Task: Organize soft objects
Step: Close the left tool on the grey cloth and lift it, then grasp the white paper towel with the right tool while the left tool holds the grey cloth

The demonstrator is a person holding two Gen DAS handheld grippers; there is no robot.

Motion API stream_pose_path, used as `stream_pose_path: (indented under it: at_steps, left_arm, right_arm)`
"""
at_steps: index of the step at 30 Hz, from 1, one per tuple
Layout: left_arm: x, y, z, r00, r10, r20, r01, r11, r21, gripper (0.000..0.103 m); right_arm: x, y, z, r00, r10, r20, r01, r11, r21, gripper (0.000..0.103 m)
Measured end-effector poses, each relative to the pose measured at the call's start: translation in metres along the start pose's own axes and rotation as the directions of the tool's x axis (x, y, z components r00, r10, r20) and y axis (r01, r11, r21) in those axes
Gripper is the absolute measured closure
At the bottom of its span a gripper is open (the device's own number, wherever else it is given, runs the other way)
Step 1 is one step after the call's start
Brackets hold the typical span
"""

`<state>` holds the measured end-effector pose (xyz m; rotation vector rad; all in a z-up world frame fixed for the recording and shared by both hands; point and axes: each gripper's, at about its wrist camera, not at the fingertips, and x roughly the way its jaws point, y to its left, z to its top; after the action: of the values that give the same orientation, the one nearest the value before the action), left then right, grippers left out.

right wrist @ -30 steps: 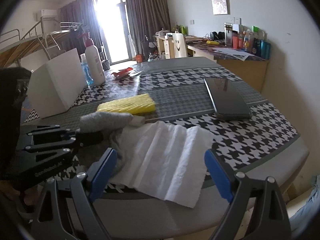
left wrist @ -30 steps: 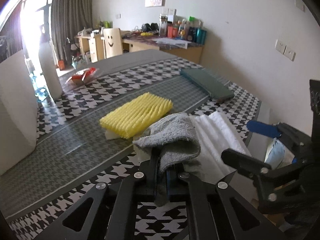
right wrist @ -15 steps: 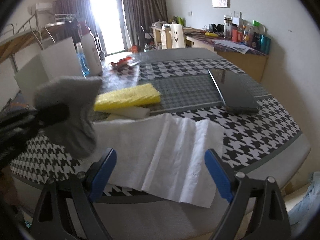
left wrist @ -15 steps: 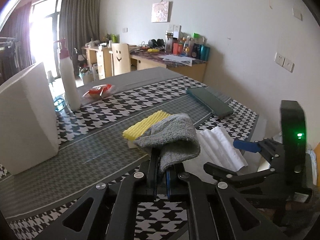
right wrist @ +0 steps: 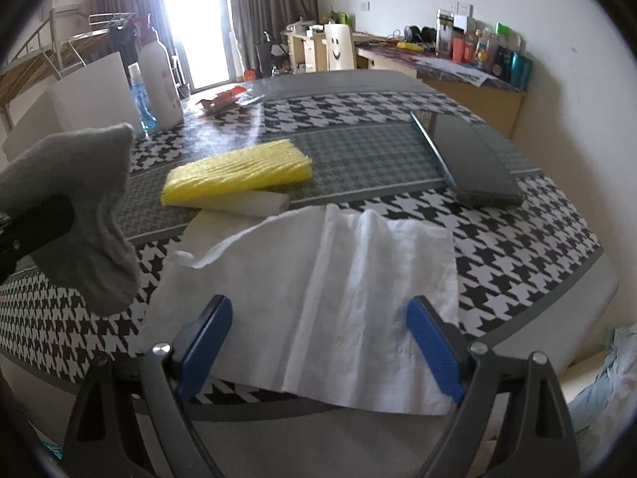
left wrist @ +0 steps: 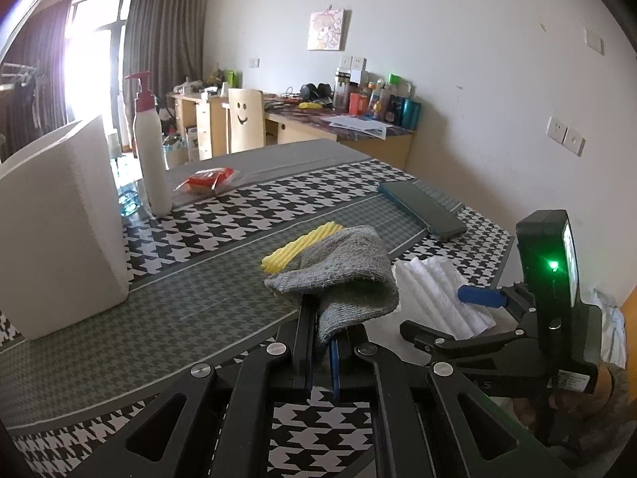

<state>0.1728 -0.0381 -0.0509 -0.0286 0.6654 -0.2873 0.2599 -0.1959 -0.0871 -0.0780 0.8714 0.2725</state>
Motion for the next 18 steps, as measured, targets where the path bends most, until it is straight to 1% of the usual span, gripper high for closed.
stream_pose_path:
  at_steps: [6, 8, 10, 11, 13, 14, 16, 17, 18]
  left_arm:
    - [-0.004, 0.006, -0.002, 1.0, -0.004, 0.006, 0.004, 1.0, -0.011, 0.097]
    - [-0.005, 0.009, -0.003, 1.0, 0.0, 0.005, 0.0, 1.0, -0.017, 0.097]
    - [-0.006, 0.01, -0.004, 1.0, 0.002, 0.006, -0.001, 1.0, -0.022, 0.097]
    - [-0.007, 0.011, -0.004, 1.0, 0.002, 0.007, -0.002, 1.0, -0.024, 0.097]
    - [-0.009, 0.013, -0.004, 1.0, 0.004, 0.01, -0.004, 1.0, -0.027, 0.097]
    - [-0.01, 0.014, -0.004, 1.0, 0.005, 0.012, -0.005, 1.0, -0.029, 0.097]
    - [-0.013, 0.016, -0.005, 1.0, 0.004, 0.015, -0.004, 0.999, -0.034, 0.097]
    - [-0.014, 0.017, -0.005, 1.0, 0.005, 0.019, -0.004, 0.999, -0.036, 0.097]
    - [-0.016, 0.018, -0.005, 1.0, 0.004, 0.022, -0.003, 0.999, -0.037, 0.097]
  right_arm:
    - [0.005, 0.006, 0.0, 0.999, -0.034, -0.017, 0.033, 0.999, -0.027, 0.011]
    - [0.004, 0.007, -0.001, 0.999, -0.036, -0.018, 0.036, 0.999, -0.029, 0.017]
    - [0.001, 0.011, -0.001, 0.999, -0.032, -0.015, 0.031, 0.999, -0.036, 0.033]
    - [0.0, 0.013, -0.002, 1.0, -0.027, -0.015, 0.026, 0.999, -0.044, 0.036]
    - [-0.002, 0.019, -0.002, 1.0, -0.012, -0.014, 0.011, 0.998, -0.065, 0.053]
    - [-0.003, 0.022, -0.002, 1.0, -0.006, -0.013, 0.005, 0.997, -0.073, 0.058]
    - [-0.003, 0.027, -0.002, 1.0, 0.009, -0.007, -0.01, 0.996, -0.089, 0.076]
    - [-0.003, 0.028, -0.002, 1.0, 0.013, -0.006, -0.013, 0.996, -0.09, 0.082]
    - [-0.003, 0.028, -0.001, 1.0, 0.019, -0.006, -0.019, 0.996, -0.09, 0.09]
